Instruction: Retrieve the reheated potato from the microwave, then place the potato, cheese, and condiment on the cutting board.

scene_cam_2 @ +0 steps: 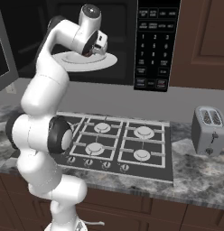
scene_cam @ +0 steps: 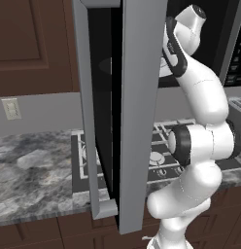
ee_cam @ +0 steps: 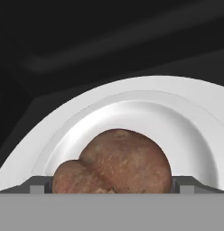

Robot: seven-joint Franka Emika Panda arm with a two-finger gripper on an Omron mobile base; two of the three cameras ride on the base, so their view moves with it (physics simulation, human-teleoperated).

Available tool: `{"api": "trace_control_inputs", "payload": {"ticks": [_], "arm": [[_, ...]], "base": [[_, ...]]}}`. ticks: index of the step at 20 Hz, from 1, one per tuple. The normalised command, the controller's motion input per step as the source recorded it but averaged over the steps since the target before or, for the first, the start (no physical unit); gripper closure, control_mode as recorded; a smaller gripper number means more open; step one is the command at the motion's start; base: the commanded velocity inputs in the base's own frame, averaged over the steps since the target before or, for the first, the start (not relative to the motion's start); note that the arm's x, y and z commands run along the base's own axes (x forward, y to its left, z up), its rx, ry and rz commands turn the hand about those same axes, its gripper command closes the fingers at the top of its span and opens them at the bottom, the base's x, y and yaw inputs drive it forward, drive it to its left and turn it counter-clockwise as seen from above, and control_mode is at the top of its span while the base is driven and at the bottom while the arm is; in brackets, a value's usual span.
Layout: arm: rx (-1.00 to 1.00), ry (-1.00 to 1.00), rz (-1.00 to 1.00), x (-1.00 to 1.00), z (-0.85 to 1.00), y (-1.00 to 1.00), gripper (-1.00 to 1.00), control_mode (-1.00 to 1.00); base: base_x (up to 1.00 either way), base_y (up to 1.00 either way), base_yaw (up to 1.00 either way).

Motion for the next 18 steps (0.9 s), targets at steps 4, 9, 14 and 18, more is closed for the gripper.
{"api": "trace_control_inputs", "payload": {"ticks": [4,9,14,18], "arm": [[0.08,-0.13,0.00,-0.64,0.03,-0.07,1.00,-1.00],[0.07,-0.15,0.00,-0.72,0.03,-0.03,1.00,-1.00],[0.05,-0.06,0.00,-0.65,0.18,-0.02,1.00,-1.00],[0.00,0.00,0.00,-0.63,0.28,-0.05,1.00,-1.00]], "base": [[0.00,0.00,0.00],[0.00,0.00,0.00],[0.00,0.00,0.00],[0.00,0.00,0.00]]}}
